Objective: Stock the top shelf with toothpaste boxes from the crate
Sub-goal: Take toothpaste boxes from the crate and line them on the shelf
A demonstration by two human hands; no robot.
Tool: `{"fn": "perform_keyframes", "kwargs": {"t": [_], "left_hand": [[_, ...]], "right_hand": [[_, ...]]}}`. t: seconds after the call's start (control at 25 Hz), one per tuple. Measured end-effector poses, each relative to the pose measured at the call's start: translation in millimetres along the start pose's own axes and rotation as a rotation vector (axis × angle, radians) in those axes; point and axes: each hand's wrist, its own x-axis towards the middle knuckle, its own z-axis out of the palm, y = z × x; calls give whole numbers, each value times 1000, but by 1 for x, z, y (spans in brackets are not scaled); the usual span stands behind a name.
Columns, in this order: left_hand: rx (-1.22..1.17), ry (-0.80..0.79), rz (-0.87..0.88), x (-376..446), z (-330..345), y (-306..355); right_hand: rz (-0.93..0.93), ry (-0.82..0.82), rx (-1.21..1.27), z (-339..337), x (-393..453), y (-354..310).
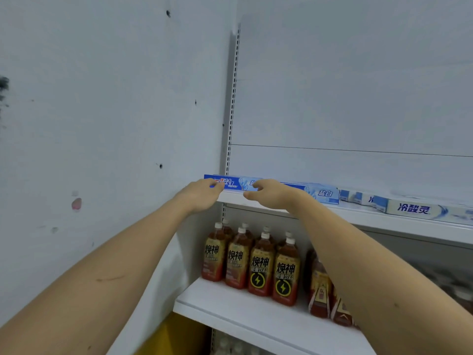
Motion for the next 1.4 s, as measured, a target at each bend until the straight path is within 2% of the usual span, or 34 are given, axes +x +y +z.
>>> {"fn": "perform_keyframes", "kwargs": {"t": [0.24,0.36,0.44,0.6,0.68,0.88,0.96,1.12,1.24,1.32,1.4], "left_hand": [[-78,28,-4,38,-1,-2],[-96,29,-13,61,-5,-13],[-112,9,-3,78,-6,-24],[-140,-147,23,126,-13,-55],[-155,-225,14,159,-13,-69],[-242,-572,-29,237,-4,-73],[-221,-637,-23,264,3,-67],[-110,-723,4,314,25,-58],[86,-630,54,342,48,-55],[154,-573,70,353,58,-54],[132,-613,57,359,59,-52]], "right_hand": [[-4,35,92,3,34,18],[-16,113,97,2,57,17],[-52,206,24,-2,77,16],[-92,403,-224,-18,125,19],[-34,331,-304,-28,154,23],[205,-156,-492,-33,213,31],[256,-257,-509,-30,232,36],[278,-254,-649,-32,266,47],[313,-216,-852,-27,289,59],[332,-169,-872,-22,297,67],[352,-166,-855,-24,301,69]]}}
